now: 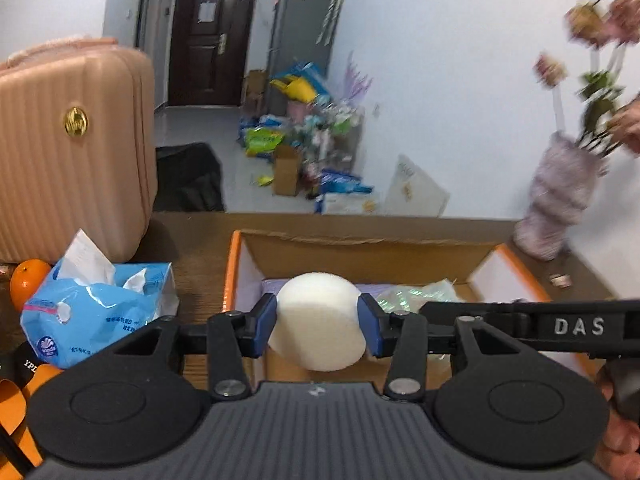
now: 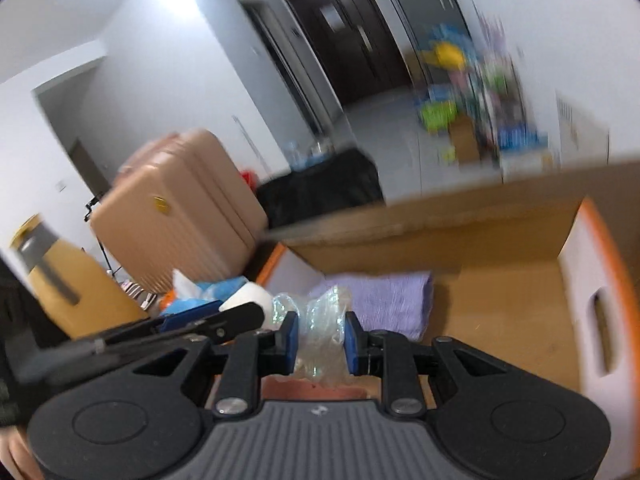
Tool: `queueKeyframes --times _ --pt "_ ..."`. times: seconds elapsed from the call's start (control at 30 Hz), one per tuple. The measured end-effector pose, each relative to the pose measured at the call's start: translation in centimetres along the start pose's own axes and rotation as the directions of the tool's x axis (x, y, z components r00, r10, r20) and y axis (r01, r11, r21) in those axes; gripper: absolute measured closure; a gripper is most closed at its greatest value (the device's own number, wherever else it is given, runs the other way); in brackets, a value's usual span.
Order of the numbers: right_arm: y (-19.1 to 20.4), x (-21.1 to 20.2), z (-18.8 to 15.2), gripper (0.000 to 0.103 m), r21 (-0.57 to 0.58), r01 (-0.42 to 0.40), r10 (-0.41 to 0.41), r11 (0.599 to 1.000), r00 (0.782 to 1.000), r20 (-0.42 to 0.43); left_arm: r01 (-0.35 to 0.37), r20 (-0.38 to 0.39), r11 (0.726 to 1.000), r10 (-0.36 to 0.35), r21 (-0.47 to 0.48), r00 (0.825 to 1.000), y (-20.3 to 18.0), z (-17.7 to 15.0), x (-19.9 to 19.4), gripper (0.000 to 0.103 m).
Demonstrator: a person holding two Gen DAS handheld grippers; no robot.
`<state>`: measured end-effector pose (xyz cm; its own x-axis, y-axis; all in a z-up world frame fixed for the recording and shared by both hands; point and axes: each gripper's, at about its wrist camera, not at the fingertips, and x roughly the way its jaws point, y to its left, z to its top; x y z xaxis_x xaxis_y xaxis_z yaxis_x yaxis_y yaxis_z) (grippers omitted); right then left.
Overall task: Organize soft objects
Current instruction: 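Open the left tool over the box while the right tool releases the plastic bag, then withdraw both tools from the box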
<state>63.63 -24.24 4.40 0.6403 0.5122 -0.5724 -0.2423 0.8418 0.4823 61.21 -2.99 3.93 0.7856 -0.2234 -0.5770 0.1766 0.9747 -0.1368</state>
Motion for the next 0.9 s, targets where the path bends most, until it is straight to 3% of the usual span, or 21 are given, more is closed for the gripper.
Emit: queueKeyframes --times 0.23,0.3,0.4,0.5,0.63,0.9 --pt "-1.1 5.0 -0.5 0.072 0.043 0.054 -0.05 0.998 0.995 -0.085 -0.032 -0.026 0.999 0.032 -0.001 0.999 0.8 -1.1 2.3 0.055" --pt "-1.0 5.1 -1.3 0.06 0.044 0.074 -0.07 0.996 0.994 -0.082 -0.032 -0.022 0.999 0.031 -0.011 0.999 1.3 -1.1 2.0 0.044" --pt "-1.3 4.9 -1.4 0.047 0.061 0.074 -0.07 0.995 0.995 -0.072 -0.01 -0.023 1.0 0.009 -0.028 1.0 1.8 -1.0 1.3 0.041" --pt "-1.3 4.3 -1.2 0.047 0.068 0.061 -0.056 0.996 0.996 -0.076 -0.026 -0.015 1.0 0.025 -0.007 1.0 1.4 -1.2 0.1 0.035" --pt "-1.0 1.2 -0.9 0.047 0.05 0.087 -0.085 0.995 0.996 -0.035 -0.034 -0.008 0.999 0.034 0.01 0.999 0.9 -1.0 -2.4 0.035" --pt "1.7 -9.9 -0.8 0.043 -0.035 0.134 -0.129 0.99 0.985 0.113 -0.04 0.095 0.999 0.038 0.015 0.995 -0.4 0.2 -11.4 0.026"
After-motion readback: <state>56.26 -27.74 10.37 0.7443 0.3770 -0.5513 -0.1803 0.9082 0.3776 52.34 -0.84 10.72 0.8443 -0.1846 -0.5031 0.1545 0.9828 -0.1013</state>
